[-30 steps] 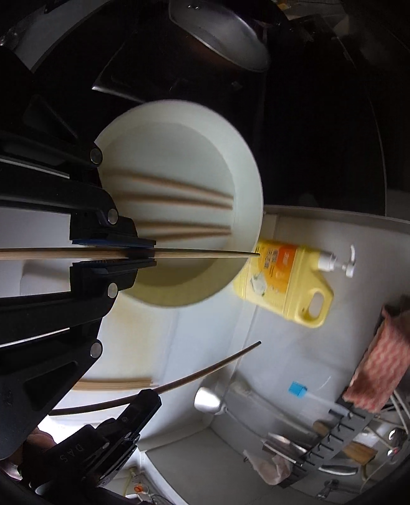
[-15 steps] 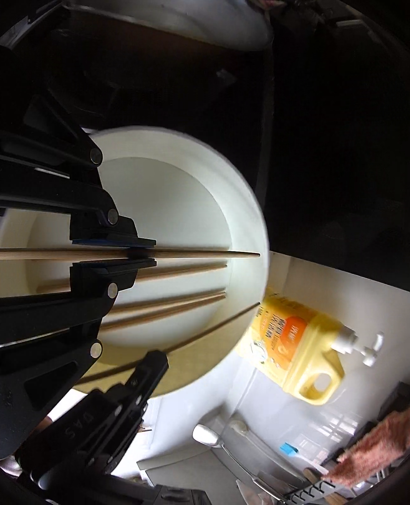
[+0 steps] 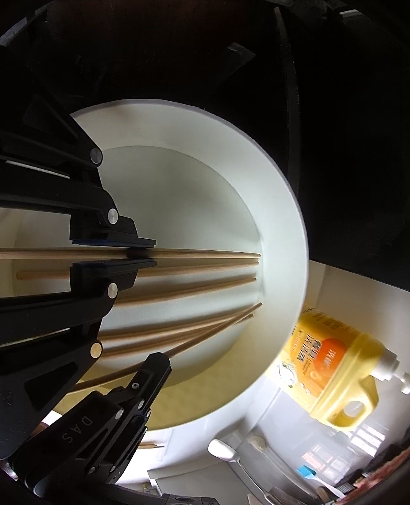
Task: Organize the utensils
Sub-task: 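Open the left tool over the basin while the right tool releases its chopstick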
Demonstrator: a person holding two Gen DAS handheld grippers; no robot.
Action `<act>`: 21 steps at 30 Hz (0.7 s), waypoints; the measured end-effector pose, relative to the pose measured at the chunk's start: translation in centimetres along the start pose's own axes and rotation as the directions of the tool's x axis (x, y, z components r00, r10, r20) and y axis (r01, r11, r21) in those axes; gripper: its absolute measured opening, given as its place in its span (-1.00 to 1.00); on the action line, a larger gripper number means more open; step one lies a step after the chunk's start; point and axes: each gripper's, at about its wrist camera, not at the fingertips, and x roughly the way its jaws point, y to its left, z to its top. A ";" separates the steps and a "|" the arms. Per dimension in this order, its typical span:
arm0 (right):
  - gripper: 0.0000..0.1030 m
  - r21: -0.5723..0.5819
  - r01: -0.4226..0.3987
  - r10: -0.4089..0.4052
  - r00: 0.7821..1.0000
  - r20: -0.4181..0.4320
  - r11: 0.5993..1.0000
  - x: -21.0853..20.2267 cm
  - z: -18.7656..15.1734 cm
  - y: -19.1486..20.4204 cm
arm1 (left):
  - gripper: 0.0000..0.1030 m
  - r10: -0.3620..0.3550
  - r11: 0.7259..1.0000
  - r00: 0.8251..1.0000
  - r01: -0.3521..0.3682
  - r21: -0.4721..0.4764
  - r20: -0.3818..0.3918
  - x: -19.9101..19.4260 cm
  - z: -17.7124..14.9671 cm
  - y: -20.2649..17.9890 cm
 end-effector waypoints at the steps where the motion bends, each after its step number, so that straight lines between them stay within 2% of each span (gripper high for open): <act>1: -0.88 -0.001 0.001 -0.001 1.000 -0.003 1.000 0.1 0.0 0.0 | -0.86 0.004 1.000 1.000 -0.004 -0.001 -0.006 0.2 0.0 0.0; 5: -0.87 -0.005 0.006 -0.006 1.000 -0.015 1.000 0.4 0.0 -0.1 | -0.85 0.022 1.000 0.999 -0.022 -0.007 -0.023 0.5 -0.1 0.3; 7: -0.79 0.001 0.012 -0.012 1.000 -0.010 1.000 0.4 0.1 -0.2 | -0.81 0.040 0.999 0.999 -0.040 -0.022 -0.019 0.3 -0.2 0.6; 8: -0.62 0.000 0.015 -0.015 1.000 0.001 1.000 0.0 0.1 -0.3 | -0.65 0.046 0.999 0.999 -0.046 -0.026 -0.014 0.1 -0.2 0.6; 9: -0.55 -0.004 0.023 -0.023 1.000 0.013 1.000 -0.3 0.1 -0.3 | -0.50 0.054 0.998 0.999 -0.054 -0.028 -0.007 -0.2 -0.2 0.7; 11: -0.55 -0.008 0.031 -0.031 0.999 0.024 0.999 -0.8 0.1 -0.5 | 0.29 0.079 0.996 0.997 -0.078 -0.037 0.027 -1.0 -0.2 0.9; 14: -0.50 -0.005 0.038 -0.038 0.999 0.033 0.999 -1.5 -0.1 -0.9 | 0.36 0.098 0.994 0.993 -0.095 -0.049 0.069 -2.2 -0.2 1.4; 21: -0.33 0.009 0.037 -0.037 0.999 0.039 0.999 -2.7 -0.7 -1.4 | 0.51 0.135 0.990 0.989 -0.132 -0.052 0.057 -2.9 -0.6 1.6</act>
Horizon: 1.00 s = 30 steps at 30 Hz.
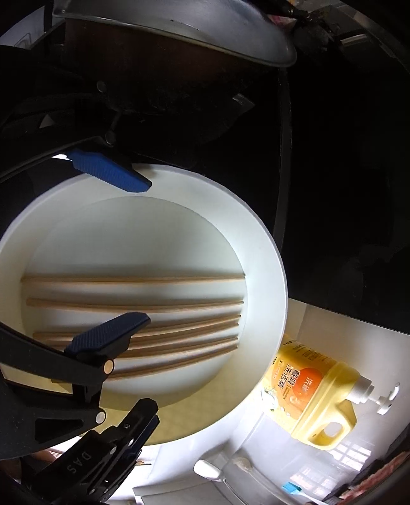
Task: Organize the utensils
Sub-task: 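Open the left tool over the basin while the right tool releases its chopstick, then move both open tools back over the chopsticks on the cutting board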
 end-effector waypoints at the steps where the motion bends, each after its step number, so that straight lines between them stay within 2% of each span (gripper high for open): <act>1: -0.32 -0.001 -0.002 0.002 1.000 0.001 1.000 -0.1 -0.1 0.1 | 0.52 -0.001 1.000 1.000 0.001 0.001 0.000 0.0 -0.2 -0.3; 8: -0.24 -0.009 0.003 -0.003 1.000 0.004 1.000 -0.7 -0.4 0.7 | 0.56 0.007 1.000 1.000 -0.007 0.009 -0.002 -0.4 -0.3 -0.1; 20: 0.03 -0.025 0.020 -0.019 0.999 0.041 0.999 -3.2 -2.1 1.1 | 0.61 0.005 1.000 1.000 -0.005 0.014 0.023 -1.8 -1.3 -0.3; 26: 0.21 -0.030 0.024 -0.021 0.996 0.086 0.999 -6.6 -3.5 -0.7 | 0.71 0.024 0.999 0.997 -0.026 0.031 0.069 -3.9 -2.4 -2.2; 30: 0.24 -0.038 0.033 -0.029 0.995 0.101 0.999 -9.2 -5.3 -3.2 | 0.78 0.016 1.000 0.995 -0.019 0.024 0.099 -5.4 -4.1 -4.7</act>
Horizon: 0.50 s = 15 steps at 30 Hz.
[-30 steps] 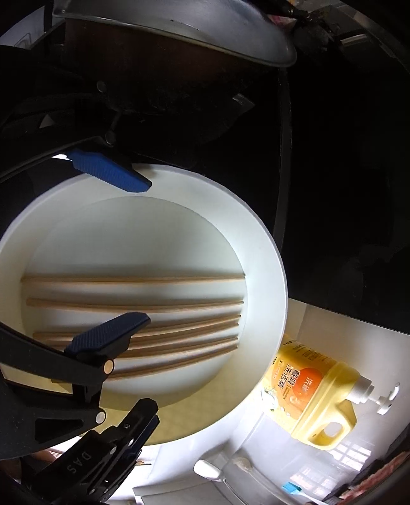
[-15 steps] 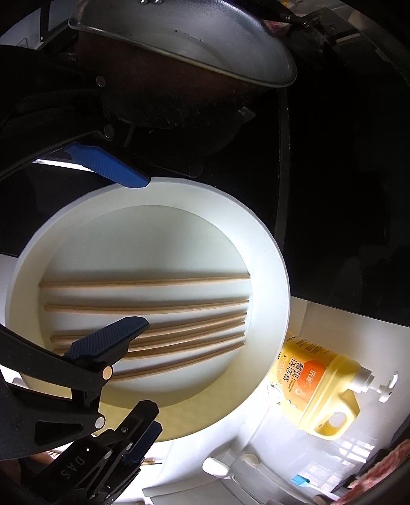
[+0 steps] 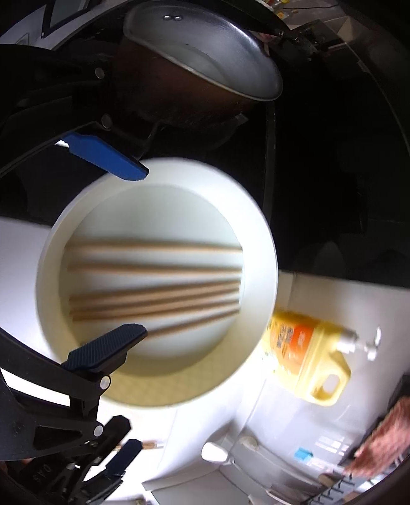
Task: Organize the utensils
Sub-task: 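Move both open tools back over the chopsticks on the cutting board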
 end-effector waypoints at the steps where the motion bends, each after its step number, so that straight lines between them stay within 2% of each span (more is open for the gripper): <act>1: 0.24 0.000 0.004 -0.004 1.000 -0.001 1.000 -0.7 -0.4 -0.7 | 0.79 0.001 1.000 1.000 -0.001 -0.002 0.004 -0.4 -0.4 -0.6; 10: 0.28 0.049 0.039 -0.040 0.999 0.009 0.998 -7.3 -6.6 -10.8 | 0.87 -0.041 0.999 0.998 0.041 -0.009 -0.047 -3.1 -5.9 -9.3; 15: 0.28 0.110 0.057 -0.058 0.998 0.012 0.992 -9.1 -9.4 -16.7 | 0.87 -0.014 0.999 0.998 0.016 0.032 -0.061 -4.7 -9.1 -14.0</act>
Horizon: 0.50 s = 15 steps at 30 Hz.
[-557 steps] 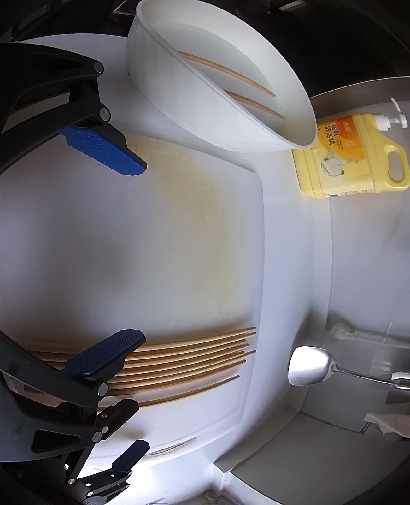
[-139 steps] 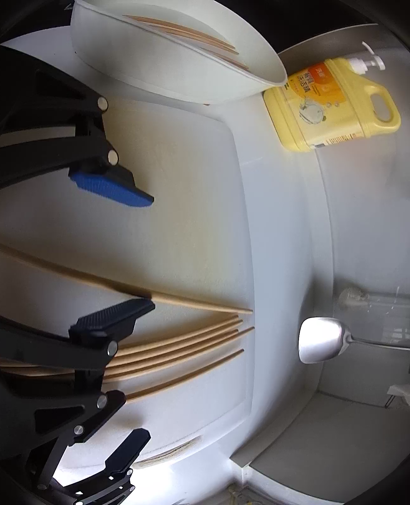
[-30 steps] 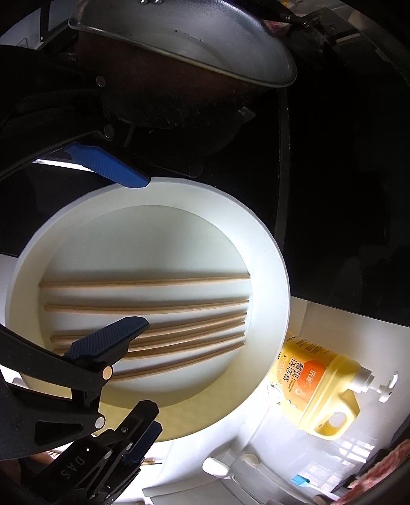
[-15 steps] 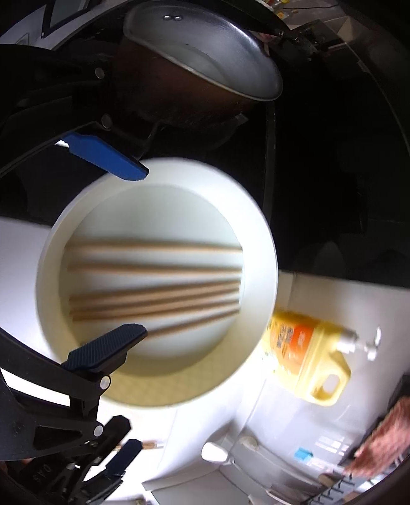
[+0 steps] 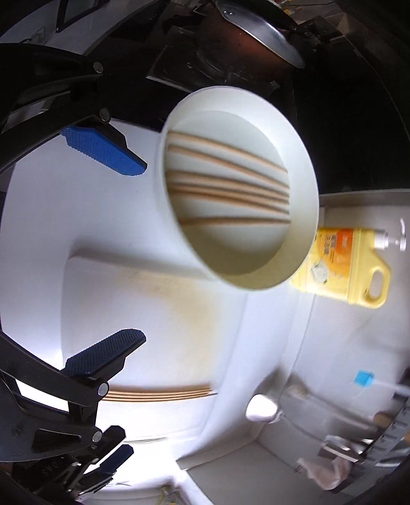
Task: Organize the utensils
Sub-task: 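Move both open tools back over the chopsticks on the cutting board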
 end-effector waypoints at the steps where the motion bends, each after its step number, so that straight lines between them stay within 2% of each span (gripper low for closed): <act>1: 0.28 0.009 0.008 -0.008 1.000 -0.004 1.000 -0.1 -0.3 -1.1 | 0.87 0.003 1.000 1.000 -0.003 0.006 -0.001 0.0 -0.2 -0.8; 7: 0.28 0.076 0.057 -0.055 0.998 -0.019 0.996 0.2 -1.1 -4.8 | 0.87 -0.007 0.997 1.000 0.008 0.079 -0.011 0.1 -1.4 -4.2; 15: 0.28 0.124 0.149 -0.145 0.989 -0.040 0.981 2.5 -1.6 -6.1 | 0.87 -0.075 0.972 0.997 0.069 0.224 0.018 3.7 -1.7 -7.8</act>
